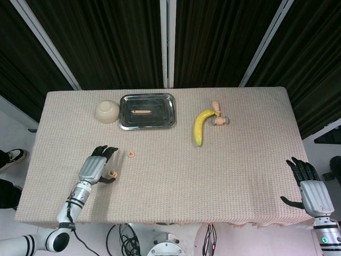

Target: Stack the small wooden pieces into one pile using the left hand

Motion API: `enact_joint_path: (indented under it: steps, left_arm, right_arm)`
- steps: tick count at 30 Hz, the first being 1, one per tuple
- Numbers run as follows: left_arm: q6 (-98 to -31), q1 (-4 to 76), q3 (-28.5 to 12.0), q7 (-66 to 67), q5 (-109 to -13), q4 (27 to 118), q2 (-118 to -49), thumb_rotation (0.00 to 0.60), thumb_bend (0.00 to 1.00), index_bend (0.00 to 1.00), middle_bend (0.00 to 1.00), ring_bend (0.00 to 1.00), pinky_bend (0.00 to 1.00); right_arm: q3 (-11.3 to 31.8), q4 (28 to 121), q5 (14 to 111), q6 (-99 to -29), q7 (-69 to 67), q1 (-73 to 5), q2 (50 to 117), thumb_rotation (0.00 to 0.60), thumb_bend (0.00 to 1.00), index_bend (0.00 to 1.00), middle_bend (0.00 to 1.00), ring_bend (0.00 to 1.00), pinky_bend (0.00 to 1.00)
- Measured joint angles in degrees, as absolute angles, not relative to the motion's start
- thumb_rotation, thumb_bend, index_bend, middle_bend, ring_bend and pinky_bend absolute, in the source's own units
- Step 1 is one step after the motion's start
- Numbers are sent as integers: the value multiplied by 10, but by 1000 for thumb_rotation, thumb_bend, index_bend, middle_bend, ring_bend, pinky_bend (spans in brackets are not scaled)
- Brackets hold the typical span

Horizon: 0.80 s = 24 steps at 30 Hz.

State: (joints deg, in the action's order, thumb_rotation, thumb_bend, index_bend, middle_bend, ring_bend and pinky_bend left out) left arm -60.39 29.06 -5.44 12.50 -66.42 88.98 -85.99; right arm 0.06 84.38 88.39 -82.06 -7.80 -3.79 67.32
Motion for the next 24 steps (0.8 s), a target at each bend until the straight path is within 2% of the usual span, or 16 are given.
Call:
enact_joint_path:
  steps: [11, 18, 24]
  left_arm:
    - [-601, 290, -54, 120, -666, 894, -857, 600, 141, 131, 86, 0, 0]
    - [-613, 281, -56, 134, -638, 927, -845, 600, 121, 275, 100, 0, 0]
    - [-618, 278, -57, 185, -588, 952, -834, 600, 91, 297, 100, 0, 0]
  right_arm:
    - [1, 843, 883, -821, -79, -38, 674, 600, 0, 0, 0, 0, 0]
    - [1, 842, 884, -820, -80, -38, 674, 600, 0, 0, 0, 0, 0]
    - [0, 842, 886, -823, -83, -38, 673, 600, 0, 0, 0, 0, 0]
